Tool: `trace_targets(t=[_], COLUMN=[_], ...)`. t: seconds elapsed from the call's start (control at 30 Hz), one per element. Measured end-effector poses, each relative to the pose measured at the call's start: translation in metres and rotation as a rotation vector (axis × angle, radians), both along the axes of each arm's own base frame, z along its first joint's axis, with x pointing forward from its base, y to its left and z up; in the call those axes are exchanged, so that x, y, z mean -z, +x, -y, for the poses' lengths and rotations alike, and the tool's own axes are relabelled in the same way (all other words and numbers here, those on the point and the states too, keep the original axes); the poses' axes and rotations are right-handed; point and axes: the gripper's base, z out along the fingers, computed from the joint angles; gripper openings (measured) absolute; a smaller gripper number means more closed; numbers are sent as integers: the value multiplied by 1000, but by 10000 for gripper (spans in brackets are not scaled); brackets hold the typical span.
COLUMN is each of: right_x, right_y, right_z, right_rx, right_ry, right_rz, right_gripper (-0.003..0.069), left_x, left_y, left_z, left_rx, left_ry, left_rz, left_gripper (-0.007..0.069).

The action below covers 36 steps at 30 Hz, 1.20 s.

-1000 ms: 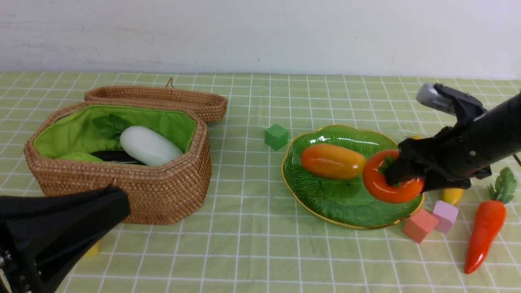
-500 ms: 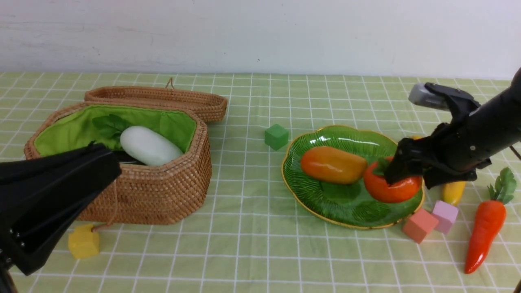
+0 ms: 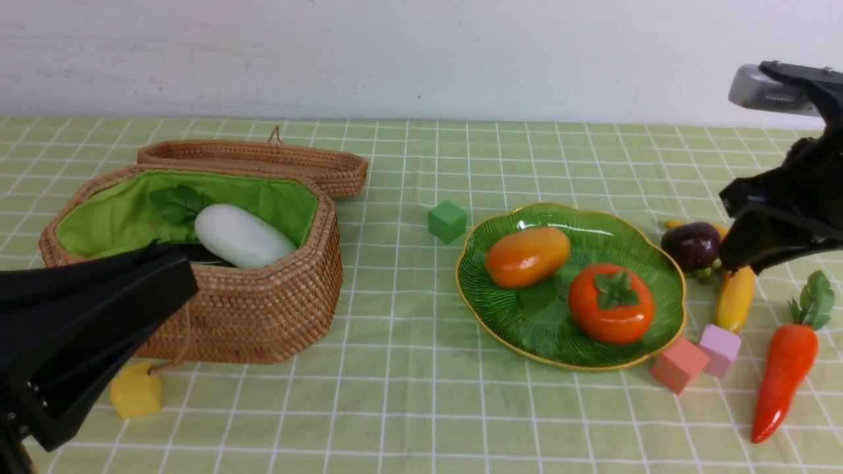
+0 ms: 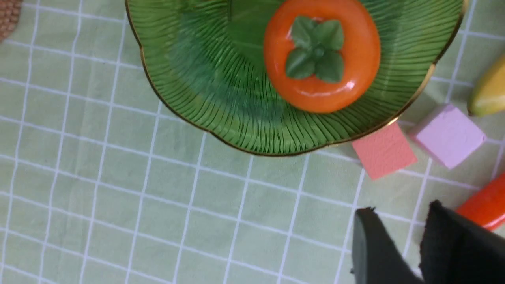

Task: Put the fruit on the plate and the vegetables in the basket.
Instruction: Use the right arm to grab a carrot and put it into the left basket

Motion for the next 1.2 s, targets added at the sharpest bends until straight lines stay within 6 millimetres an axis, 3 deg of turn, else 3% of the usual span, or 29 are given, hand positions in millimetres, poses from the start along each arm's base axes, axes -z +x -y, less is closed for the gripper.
trace_targets(t=[0.2,0.5,0.9,1.2], right_x=[-11,-9,-8,-8], right_y=[-14,-36,-35,-35], right_z=[2,5,8,7], right_rx=[-9,18,45,50], right_ry=[-23,-41,-57,-50], right_rz=[10,5,21,21], right_gripper=[83,87,107,118], left_x=[4,7,27,28], left_y=[-3,-5,-10,-10], left_z=[3,6,6,6], left_rx=[48,82,136,125], left_ry=[73,116,258,256], left_rz=[13,10,-166,-185], left_gripper=[20,20,-8,-13])
